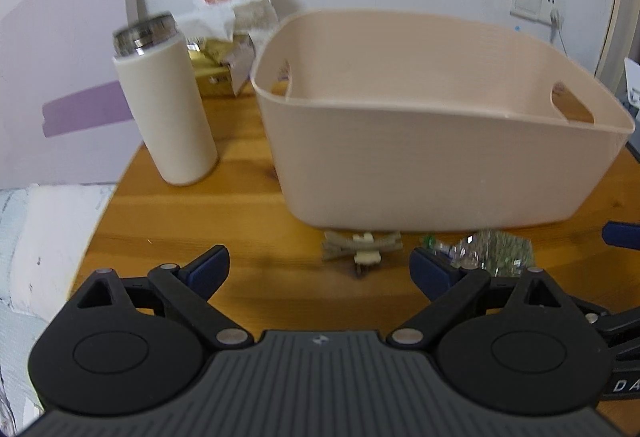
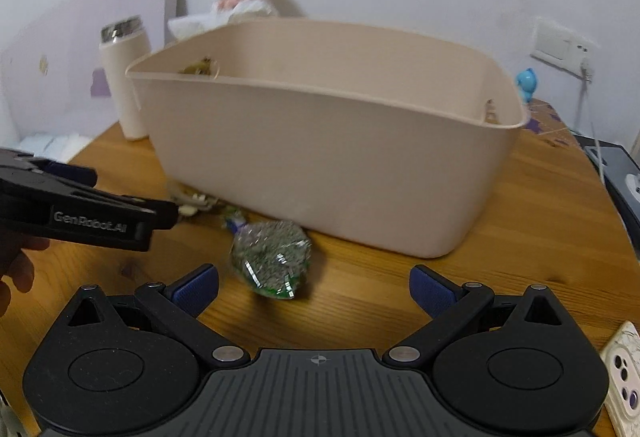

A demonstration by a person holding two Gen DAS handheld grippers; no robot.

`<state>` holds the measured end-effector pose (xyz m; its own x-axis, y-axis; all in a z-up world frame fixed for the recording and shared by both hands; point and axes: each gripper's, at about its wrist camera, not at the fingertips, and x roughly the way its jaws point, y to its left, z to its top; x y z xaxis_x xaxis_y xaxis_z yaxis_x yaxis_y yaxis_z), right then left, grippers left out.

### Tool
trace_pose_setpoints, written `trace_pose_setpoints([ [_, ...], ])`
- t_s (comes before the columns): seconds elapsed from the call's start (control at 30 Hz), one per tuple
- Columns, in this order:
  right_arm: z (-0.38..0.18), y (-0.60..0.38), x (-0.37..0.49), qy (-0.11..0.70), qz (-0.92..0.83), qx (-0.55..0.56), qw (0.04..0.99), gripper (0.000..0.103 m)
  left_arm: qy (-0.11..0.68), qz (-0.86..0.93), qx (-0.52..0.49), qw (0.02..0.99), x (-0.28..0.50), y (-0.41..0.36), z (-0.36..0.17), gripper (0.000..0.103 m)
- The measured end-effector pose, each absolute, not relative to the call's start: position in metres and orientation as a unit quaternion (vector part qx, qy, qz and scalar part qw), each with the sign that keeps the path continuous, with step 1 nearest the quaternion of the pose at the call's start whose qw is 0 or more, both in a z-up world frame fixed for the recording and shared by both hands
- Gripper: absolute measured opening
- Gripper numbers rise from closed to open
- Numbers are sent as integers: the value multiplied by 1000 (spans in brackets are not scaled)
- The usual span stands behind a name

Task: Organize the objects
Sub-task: 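Withdraw both tools and lower them toward the hair clip and herb bag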

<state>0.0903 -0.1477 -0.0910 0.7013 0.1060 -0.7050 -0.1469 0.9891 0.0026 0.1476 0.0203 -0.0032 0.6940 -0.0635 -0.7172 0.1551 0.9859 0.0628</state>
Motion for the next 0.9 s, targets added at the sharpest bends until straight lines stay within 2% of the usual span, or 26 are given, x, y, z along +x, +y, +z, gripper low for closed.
trace_pose_setpoints([
  [0.27, -114, -131, 110, 420, 71, -50, 904, 103, 411, -67, 54, 908, 160, 20, -25, 97],
  [0.53, -118, -130, 124, 411, 53, -25, 910, 103, 430, -82, 40, 898, 170, 23, -41, 98],
  [0.9, -118, -128, 134, 408, 63, -23, 910, 103, 407, -91, 48, 908, 182, 21, -48, 103],
])
